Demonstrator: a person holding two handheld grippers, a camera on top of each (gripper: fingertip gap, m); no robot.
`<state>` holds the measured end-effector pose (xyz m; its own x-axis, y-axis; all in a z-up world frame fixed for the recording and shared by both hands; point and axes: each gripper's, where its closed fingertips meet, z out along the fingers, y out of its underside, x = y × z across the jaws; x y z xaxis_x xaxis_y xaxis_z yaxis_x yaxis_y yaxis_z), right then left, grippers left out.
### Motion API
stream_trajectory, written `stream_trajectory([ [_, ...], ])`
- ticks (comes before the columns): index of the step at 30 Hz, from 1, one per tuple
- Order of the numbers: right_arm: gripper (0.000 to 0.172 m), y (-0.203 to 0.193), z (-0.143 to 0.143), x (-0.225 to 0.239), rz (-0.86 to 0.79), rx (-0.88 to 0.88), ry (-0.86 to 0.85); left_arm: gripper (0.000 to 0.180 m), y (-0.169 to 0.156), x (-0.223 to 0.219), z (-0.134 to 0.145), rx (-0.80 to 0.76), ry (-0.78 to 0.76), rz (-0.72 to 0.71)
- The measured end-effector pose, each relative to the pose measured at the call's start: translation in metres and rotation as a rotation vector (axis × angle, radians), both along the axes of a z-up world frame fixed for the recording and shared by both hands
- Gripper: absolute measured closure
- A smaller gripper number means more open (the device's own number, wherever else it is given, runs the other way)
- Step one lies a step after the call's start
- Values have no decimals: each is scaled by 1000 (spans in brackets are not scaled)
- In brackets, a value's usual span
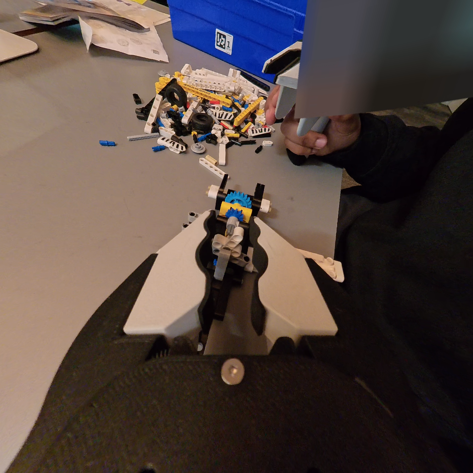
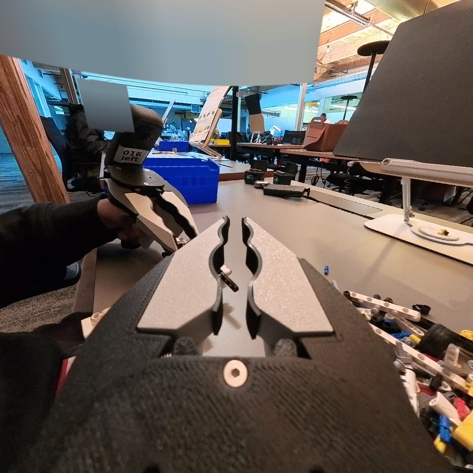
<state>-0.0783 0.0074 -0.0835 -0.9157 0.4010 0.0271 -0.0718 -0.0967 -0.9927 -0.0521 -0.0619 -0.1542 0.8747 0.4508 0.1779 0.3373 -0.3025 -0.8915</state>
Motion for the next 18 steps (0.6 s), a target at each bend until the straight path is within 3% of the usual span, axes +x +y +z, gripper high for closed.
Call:
stream_trajectory([
  [15,164,0,0,1,1,1,-2,155,0,0,-1,-20,-2,4],
  [18,164,0,0,1,2,2,-2,142,-1,-3,1,-34,1,33],
])
